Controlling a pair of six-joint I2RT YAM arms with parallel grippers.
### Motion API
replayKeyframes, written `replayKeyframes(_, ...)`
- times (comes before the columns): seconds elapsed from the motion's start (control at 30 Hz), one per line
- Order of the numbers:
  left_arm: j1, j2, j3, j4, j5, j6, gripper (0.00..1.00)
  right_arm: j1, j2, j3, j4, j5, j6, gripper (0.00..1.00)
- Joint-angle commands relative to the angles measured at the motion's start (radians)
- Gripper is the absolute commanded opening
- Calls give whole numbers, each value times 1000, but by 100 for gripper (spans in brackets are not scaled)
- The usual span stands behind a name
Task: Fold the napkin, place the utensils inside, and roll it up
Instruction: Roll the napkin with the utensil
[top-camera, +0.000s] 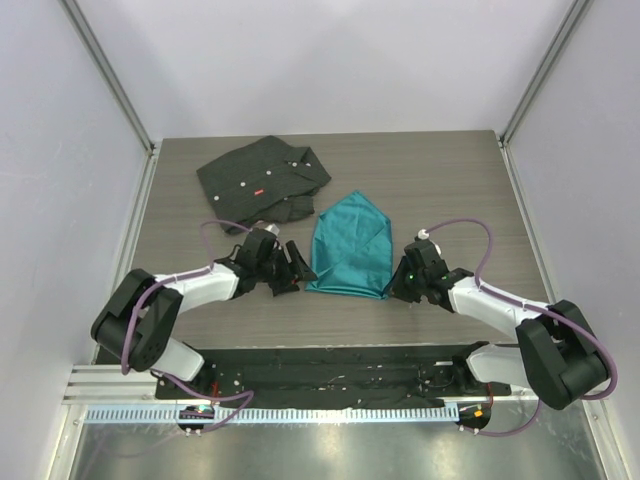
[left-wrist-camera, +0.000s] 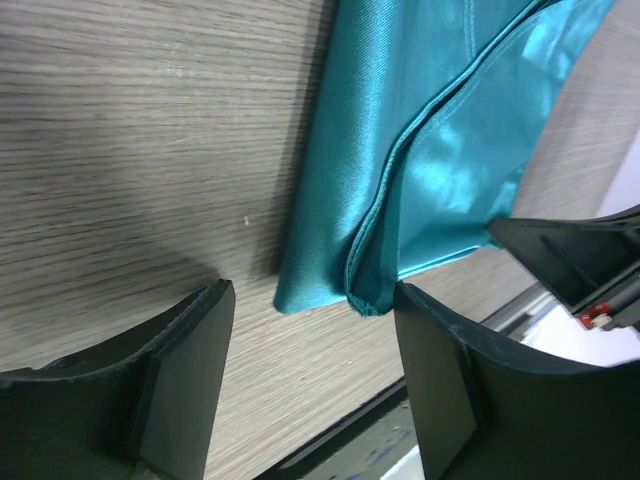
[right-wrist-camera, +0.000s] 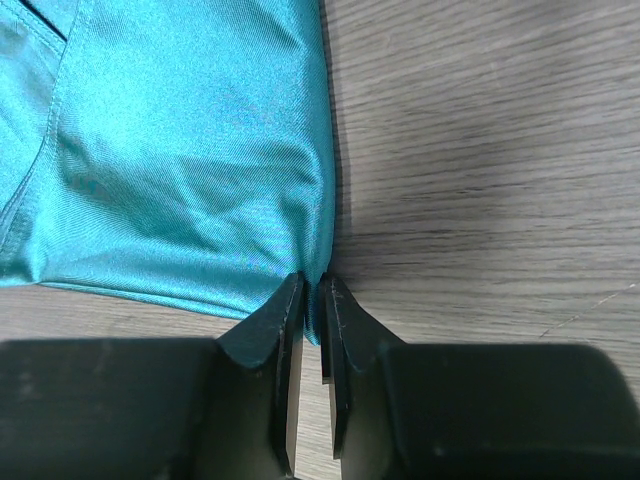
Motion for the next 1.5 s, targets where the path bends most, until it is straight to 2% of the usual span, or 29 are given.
replayKeyframes(0.0, -8, 37, -25, 92, 22, -50, 66, -3, 26, -32, -28, 28, -19, 20)
replayKeyframes(0.13, -15, 28, -36, 109, 2, -58, 63, -4, 20, -30, -26, 27, -15, 19)
replayKeyframes(0.23, -17, 19, -42, 112, -18, -49, 71, -3, 26, -35, -23, 25, -17, 19)
replayKeyframes(0.43, -17, 31, -49, 118, -20, -46, 73, -4, 23, -48, -19, 16, -11, 20)
replayKeyframes(0.73, -17, 59, -34, 75, -52, -12, 59, -3, 25, -53, -19, 16, -8, 19)
replayKeyframes(0.9, -18, 76, -23, 63, -56, 26, 58, -4, 20, -58, -19, 13, -11, 20)
replayKeyframes(1.03, -25, 94, -13, 58, -53, 36, 46, -4, 14, -59, -23, 12, -12, 20)
replayKeyframes(1.13, -26, 105, -10, 58, -50, 39, 43, -4, 12, -59, -25, 16, -11, 20)
replayKeyframes(1.27, -26, 114, -5, 64, -41, 36, 24, -3, -26, -53, -42, 27, -25, 22)
replayKeyframes(1.3, -26, 110, -2, 52, -44, 36, 16, -4, -53, -48, -60, 28, -34, 25)
replayKeyframes(1.4, -26, 107, 29, 14, -36, 55, 3, -4, -102, -10, -111, 97, -97, 34)
replayKeyframes(1.47, -26, 107, 52, -32, -26, 71, 0, -4, -148, 31, -126, 85, -162, 44)
